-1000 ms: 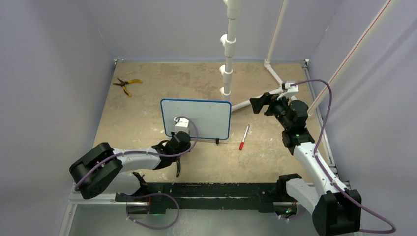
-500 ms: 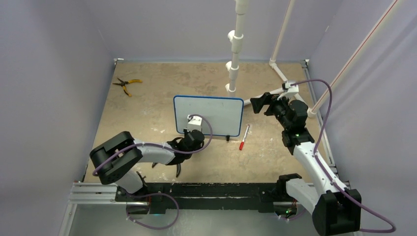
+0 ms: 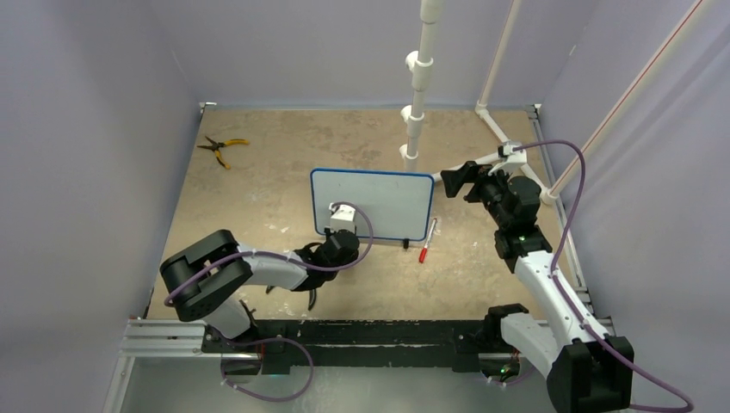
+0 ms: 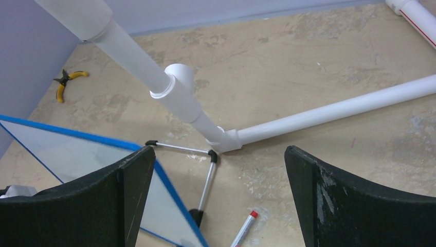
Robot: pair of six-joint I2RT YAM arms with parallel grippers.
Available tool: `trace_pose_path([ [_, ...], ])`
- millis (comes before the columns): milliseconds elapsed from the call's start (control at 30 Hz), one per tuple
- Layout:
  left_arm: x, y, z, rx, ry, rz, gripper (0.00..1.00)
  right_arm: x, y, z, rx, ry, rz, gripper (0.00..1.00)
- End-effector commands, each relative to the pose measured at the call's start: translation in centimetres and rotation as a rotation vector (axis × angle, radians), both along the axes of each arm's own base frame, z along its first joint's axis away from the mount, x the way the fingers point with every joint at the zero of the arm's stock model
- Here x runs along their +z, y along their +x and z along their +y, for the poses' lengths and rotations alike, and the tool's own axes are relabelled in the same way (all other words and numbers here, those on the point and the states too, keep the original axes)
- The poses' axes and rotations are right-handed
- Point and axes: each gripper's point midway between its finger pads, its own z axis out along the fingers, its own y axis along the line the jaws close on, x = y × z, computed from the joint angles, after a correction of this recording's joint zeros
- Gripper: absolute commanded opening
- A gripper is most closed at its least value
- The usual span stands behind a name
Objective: Write a sentence on the whiteboard
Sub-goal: Move the whiteboard to the center of the board.
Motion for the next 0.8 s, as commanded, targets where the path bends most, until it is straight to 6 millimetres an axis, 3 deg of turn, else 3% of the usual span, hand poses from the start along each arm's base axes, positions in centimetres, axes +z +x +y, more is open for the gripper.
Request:
trace_pose_path([
  [0, -1.5, -3.8, -0.3, -0.111, -0.036, 0.109, 0.00, 0.1, 0.1, -0.3, -0.020, 0.011, 0.003, 0.98],
  [300, -1.0, -4.3, -0.2, -0.130, -0.057, 0.105, 0.00, -2.7, -0.1, -0.7, -0.066, 0.043, 0.125, 0.96],
  [667, -1.2, -4.2, -0.9, -0.128, -0.080, 0.115, 0.00, -10.2, -1.7, 0.3, -0.098, 0.102, 0.400, 0.79],
  [767, -1.4, -4.2, -0.6, -0.116, -0.057, 0.129, 0.10, -11.8, -1.9, 0.9, -0.106, 0.085, 0.466, 0.75],
])
